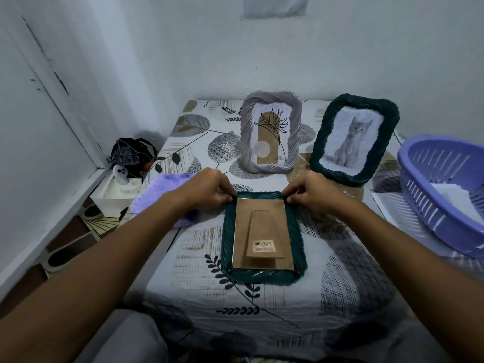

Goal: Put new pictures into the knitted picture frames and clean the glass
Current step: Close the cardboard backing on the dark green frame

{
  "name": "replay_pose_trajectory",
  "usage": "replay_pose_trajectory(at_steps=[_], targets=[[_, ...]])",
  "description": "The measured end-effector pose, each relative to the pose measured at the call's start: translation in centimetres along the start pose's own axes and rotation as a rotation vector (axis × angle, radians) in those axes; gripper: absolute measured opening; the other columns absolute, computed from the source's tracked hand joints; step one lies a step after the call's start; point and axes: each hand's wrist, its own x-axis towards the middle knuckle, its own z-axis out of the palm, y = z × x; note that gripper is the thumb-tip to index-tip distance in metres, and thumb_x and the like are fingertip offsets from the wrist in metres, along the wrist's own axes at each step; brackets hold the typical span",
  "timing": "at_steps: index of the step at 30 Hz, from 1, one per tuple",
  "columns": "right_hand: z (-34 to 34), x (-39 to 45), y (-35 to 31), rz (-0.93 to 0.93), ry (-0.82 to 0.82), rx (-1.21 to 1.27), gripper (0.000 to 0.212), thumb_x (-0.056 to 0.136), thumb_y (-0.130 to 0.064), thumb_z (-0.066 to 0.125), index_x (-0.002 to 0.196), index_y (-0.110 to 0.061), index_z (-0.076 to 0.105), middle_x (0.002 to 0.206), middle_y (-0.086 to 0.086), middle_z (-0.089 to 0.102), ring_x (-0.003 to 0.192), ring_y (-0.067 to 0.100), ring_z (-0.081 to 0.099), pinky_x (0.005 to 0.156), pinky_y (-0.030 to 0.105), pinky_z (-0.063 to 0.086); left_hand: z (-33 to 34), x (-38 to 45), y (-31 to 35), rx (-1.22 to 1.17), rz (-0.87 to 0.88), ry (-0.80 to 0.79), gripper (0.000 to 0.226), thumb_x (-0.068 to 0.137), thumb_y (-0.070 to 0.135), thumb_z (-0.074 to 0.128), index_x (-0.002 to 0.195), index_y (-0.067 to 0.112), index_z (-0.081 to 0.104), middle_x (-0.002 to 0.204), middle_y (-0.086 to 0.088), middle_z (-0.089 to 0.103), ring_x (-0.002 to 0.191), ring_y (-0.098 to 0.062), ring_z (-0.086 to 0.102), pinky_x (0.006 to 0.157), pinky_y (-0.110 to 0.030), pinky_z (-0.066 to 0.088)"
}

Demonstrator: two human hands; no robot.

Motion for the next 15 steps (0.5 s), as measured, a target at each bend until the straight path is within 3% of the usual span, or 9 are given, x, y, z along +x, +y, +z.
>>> replay_pose_trajectory(at_steps=[3, 7, 15], targets=[[-0.23, 0.41, -0.27, 0.002, -0.012, -0.006, 0.021, 0.082, -0.006, 0.072, 0.101, -0.014, 0.075, 0.093, -0.003, 0.071, 0.082, 0.005, 0.062, 0.078, 0.022, 0.05, -0.08, 0.42, -0.19, -0.027, -0.016, -0.026, 0.019, 0.076, 0.011, 0.078, 0.094, 0.017, 0.078, 0.086, 0.001, 0.075, 0.075, -0.005, 0.065, 0.073, -0.019, 0.048], [-0.38, 0.51, -0.13, -0.007, -0.015, 0.004, 0.021, 0.081, -0.006, 0.073, 0.1, -0.013, 0.075, 0.092, -0.001, 0.072, 0.081, 0.004, 0.062, 0.072, 0.016, 0.048, -0.35, 0.57, -0.13, -0.037, -0.005, -0.06, 0.019, 0.075, 0.012, 0.079, 0.093, 0.018, 0.078, 0.085, 0.003, 0.075, 0.071, 0.001, 0.061, 0.066, -0.006, 0.041], [-0.08, 0.71, 0.7, -0.006, -0.003, 0.019, 0.018, 0.08, -0.01, 0.074, 0.097, -0.018, 0.076, 0.086, -0.006, 0.073, 0.069, -0.006, 0.059, 0.059, 0.009, 0.04, -0.48, 0.91, -0.18, -0.028, 0.022, -0.079, 0.017, 0.075, 0.014, 0.08, 0.091, 0.019, 0.078, 0.084, 0.005, 0.075, 0.067, 0.004, 0.058, 0.063, -0.002, 0.036]])
